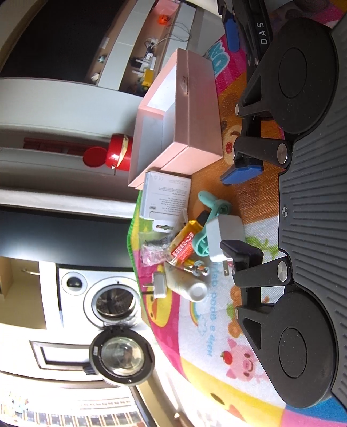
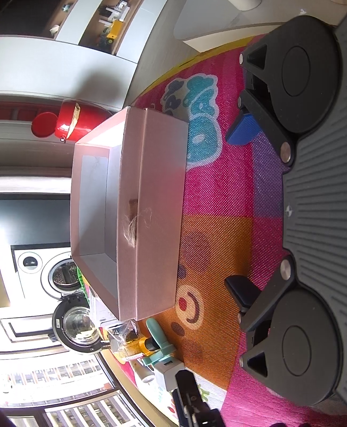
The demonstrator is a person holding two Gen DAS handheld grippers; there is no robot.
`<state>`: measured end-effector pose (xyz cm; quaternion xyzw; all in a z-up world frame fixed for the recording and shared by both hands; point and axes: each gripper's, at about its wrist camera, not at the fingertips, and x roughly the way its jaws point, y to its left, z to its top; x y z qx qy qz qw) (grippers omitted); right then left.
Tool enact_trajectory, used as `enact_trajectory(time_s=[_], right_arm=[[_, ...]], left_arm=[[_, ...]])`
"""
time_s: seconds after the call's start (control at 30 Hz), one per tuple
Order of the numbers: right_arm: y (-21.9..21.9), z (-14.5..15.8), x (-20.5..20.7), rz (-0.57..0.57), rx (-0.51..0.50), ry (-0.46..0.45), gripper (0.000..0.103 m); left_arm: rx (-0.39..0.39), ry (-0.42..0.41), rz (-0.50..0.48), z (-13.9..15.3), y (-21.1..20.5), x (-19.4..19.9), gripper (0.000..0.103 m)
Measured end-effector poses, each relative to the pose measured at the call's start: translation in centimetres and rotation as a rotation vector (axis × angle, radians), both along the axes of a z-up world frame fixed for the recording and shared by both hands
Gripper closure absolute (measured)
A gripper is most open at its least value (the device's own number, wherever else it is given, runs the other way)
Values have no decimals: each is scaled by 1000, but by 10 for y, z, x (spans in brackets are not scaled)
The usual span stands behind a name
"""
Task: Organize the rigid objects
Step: 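Grasp the white plug adapter with the left tool while the right tool reaches for the teal crank part, then carry the white adapter and teal crank part into the pink box with both tools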
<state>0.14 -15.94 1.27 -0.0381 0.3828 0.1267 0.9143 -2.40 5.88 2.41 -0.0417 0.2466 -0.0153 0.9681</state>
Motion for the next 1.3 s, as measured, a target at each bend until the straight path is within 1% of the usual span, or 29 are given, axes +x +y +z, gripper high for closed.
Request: enact_trajectory(time_s=[0.07,0.13,0.2,0.23,0.27,0.33,0.4,0.43,0.5,0.57,0.63,0.7,0.77,0.83,0.87,0.93,0.97,1.0,1.03,1.1,1.13,1.2,1.27,1.3], right_arm=[[3,0,0,0,-15,5,0],[6,0,-1,0,-27,3,0],[5,0,-1,3,-23,3,0],[4,0,-1,4,-24,2,0],[4,0,-2,5,-23,-1,0],[4,-1,-2,10,-23,-3,0],[3,-1,-3,13,-23,-5,0],[4,-1,-3,13,-24,-6,0],[4,-1,-3,13,-26,-7,0],[4,-1,-3,12,-26,-8,0],[4,-1,-4,11,-25,-9,0],[4,-1,-3,11,-25,-11,0],[3,-1,-4,11,-22,-12,0],[3,-1,-4,10,-19,-13,0],[3,-1,-4,9,-17,-13,0],[3,0,-4,1,-12,-15,0],[3,0,-4,-5,-12,-16,0],[4,1,-4,-10,-15,-19,0],[6,2,-5,-14,-15,-30,0],[11,9,-11,7,-7,-84,0],[18,13,-14,42,-11,-103,0],[37,21,-16,140,-17,-117,1],[60,28,-17,229,-18,-135,10],[73,31,-16,266,-29,-143,21]], left_arm=[[0,-9,-38,7,18,7,52],[-9,-6,-108,14,36,18,52],[-34,48,-183,14,48,33,52],[-46,70,-202,12,51,37,52],[-55,100,-229,10,54,41,52],[-24,158,-319,7,47,39,51],[3,174,-403,9,40,31,51],[4,180,-427,10,37,27,51],[-5,167,-407,11,35,20,51],[21,152,-374,11,34,22,51],[102,142,-365,10,27,27,52],[168,143,-385,7,21,33,52],[202,144,-406,5,19,40,52],[198,160,-408,1,18,50,52],[181,171,-412,-1,19,56,53],[158,164,-418,-6,18,61,59],[157,161,-422,-8,17,60,72],[157,162,-418,-9,16,58,79],[150,156,-407,-9,17,53,79],[122,146,-390,-10,24,42,79],[105,142,-378,-10,29,37,79],[71,135,-307,-9,44,22,79],[70,130,-221,-9,58,9,79],[76,127,-174,-8,65,1,79]])
